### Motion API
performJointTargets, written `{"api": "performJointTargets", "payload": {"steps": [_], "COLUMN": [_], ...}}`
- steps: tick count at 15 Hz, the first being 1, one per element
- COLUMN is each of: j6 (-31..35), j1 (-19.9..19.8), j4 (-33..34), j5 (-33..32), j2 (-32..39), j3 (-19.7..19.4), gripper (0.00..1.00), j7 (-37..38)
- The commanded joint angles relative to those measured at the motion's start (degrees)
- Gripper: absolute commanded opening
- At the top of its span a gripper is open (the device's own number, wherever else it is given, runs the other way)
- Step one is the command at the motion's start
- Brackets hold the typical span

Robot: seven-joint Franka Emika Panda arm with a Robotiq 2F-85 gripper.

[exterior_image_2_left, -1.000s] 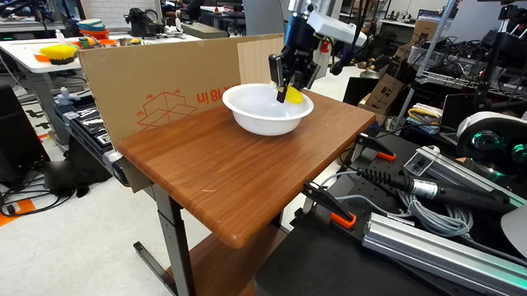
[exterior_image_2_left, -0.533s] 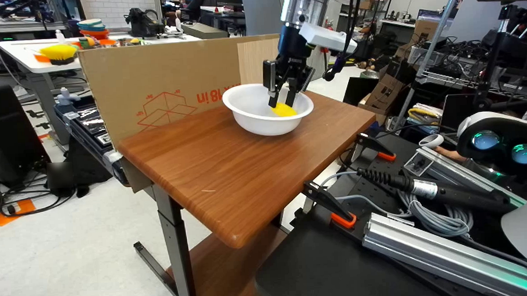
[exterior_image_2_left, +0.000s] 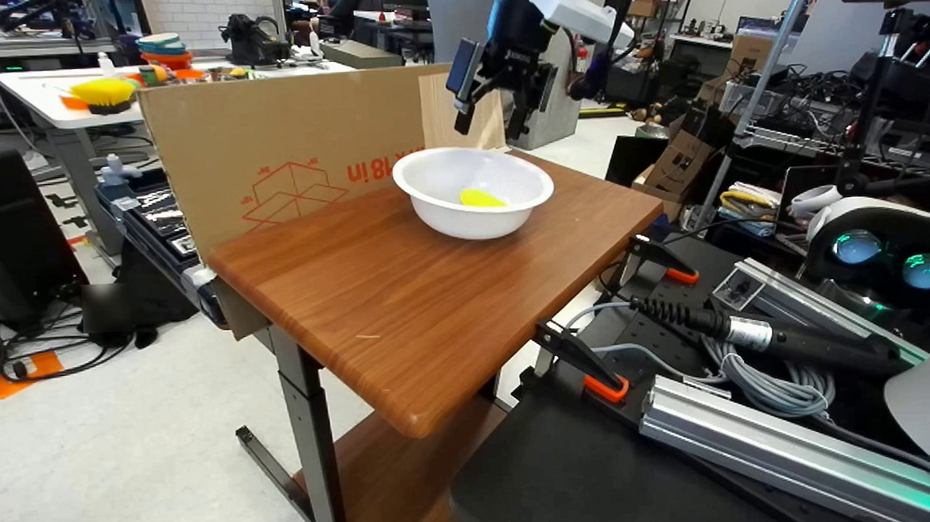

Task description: Pick the object and put it in the bowl

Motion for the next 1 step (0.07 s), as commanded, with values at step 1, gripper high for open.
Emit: {"api": "performJointTargets", "payload": {"steps": [1], "j6": [-0.1], "j1": [-0.3], "j4": [-0.6], "j5": [-0.2], "j2": [-1.1], "j3": [0.3], "gripper": [1.00], "j7": [0.2]}}
